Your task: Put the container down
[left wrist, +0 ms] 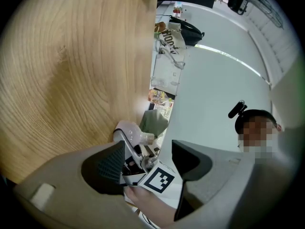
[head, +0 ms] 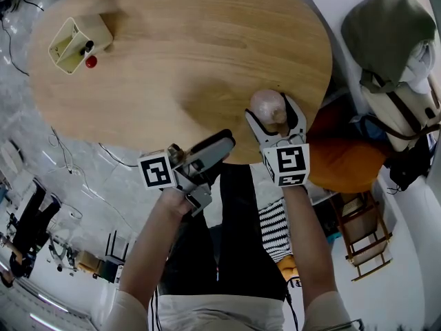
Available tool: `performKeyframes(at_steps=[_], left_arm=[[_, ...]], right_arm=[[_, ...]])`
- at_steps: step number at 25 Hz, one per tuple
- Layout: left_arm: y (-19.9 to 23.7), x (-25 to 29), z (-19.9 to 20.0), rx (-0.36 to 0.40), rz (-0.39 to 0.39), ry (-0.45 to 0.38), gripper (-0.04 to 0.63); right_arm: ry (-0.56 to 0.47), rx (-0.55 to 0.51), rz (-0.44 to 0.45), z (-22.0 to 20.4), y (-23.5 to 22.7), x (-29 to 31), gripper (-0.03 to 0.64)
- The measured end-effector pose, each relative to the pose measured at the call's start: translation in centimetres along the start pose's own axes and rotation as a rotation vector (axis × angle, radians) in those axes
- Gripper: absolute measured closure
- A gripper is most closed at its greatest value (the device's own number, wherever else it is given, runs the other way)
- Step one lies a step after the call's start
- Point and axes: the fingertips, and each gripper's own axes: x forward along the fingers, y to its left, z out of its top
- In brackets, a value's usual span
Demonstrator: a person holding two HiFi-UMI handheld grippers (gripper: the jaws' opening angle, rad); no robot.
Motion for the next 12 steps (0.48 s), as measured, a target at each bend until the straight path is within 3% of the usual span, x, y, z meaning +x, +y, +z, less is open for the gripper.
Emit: performKeyframes(at_steps=[7,12], left_arm=[[0.0,-0.5,0.0,0.027,0.005,0.014,0.295],[-1.3,-1.2,-0.3,0.023,-0.007,0.023,0.295]], right_arm=[[0.027,-0.064,-0.043,-0.8,0.0,0.1,0.229],[0.066,-0.044,-0.028,-0.8,0.2,-0.1,0.224]])
